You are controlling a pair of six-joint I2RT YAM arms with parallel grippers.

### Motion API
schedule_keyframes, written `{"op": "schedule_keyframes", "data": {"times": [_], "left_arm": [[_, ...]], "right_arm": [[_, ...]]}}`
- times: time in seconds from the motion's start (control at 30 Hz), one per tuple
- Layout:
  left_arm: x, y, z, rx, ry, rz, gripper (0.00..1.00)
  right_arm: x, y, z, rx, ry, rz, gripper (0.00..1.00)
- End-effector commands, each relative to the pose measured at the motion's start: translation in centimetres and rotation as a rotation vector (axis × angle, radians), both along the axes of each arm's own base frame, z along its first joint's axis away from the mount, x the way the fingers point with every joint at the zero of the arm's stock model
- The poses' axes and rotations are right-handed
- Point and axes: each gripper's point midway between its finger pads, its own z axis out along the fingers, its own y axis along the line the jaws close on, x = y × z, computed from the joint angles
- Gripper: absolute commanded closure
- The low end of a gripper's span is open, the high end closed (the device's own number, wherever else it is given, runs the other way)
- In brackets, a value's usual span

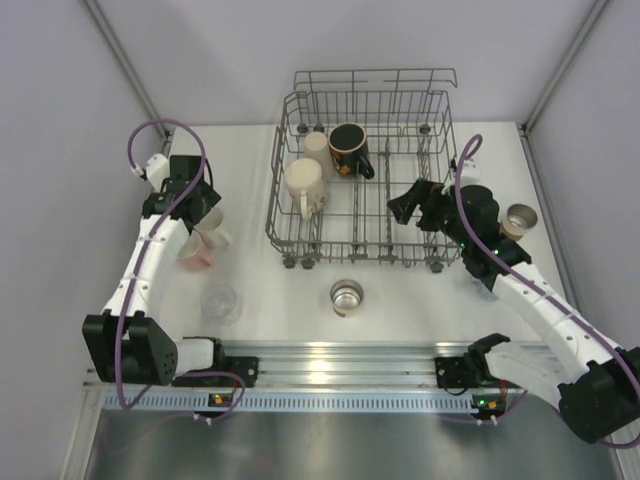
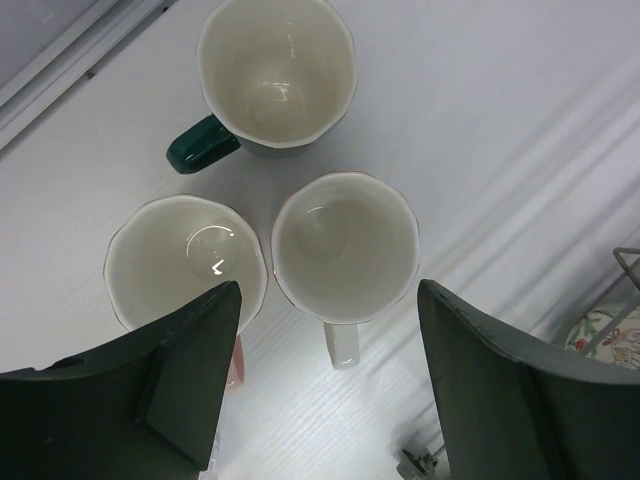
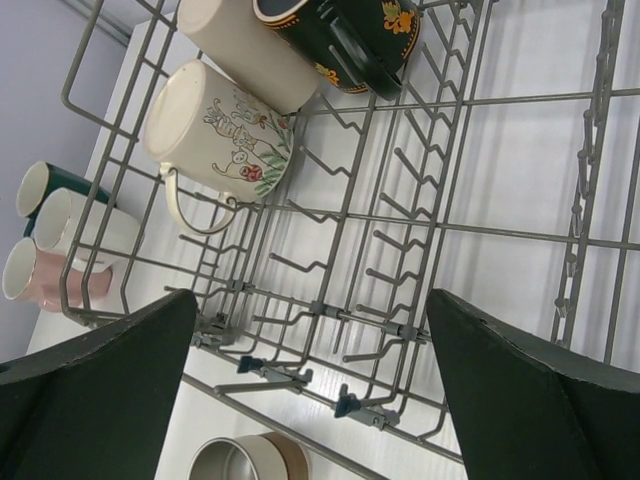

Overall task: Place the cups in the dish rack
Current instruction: Grab a cup with the left arm

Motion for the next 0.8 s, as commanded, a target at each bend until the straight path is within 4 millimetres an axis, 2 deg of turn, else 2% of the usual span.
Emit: {"op": "schedule_keyframes", "data": {"times": [0.0,0.07,0.17,0.37,0.57,0.77], "left_arm": [[0.0,0.7,0.5,0.044,0.028,-0.022,0.23],[0.3,0.4,-0.1,0.054,0.063,-0.073,0.24],[0.8,0.4,-0.9,0.08,0.114,-0.112,0.3],[2.2,-2.7,-2.1,-0.02,0.144,-0.28,0.32],[2.8,-2.4,-2.7,-0.002,0.172,-0.273,0.33],[4.2,-2.6,-4.7,-0.017,0.228,-0.275,0.34]], "right_arm": [[0.2,-0.1,2.1,0.021,-0.079,0.006,0.01],[0.2,0.0,2.2,0.022,-0.08,0.009,0.01],[0.1,0.1,2.1,0.025,-0.077,0.014,0.01],[0.0,0.1,2.2,0.023,-0.082,0.018,0.01],[0.0,-0.1,2.3,0.02,-0.084,0.011,0.01],[0.0,-0.2,2.2,0.015,-0.085,0.006,0.01]]}}
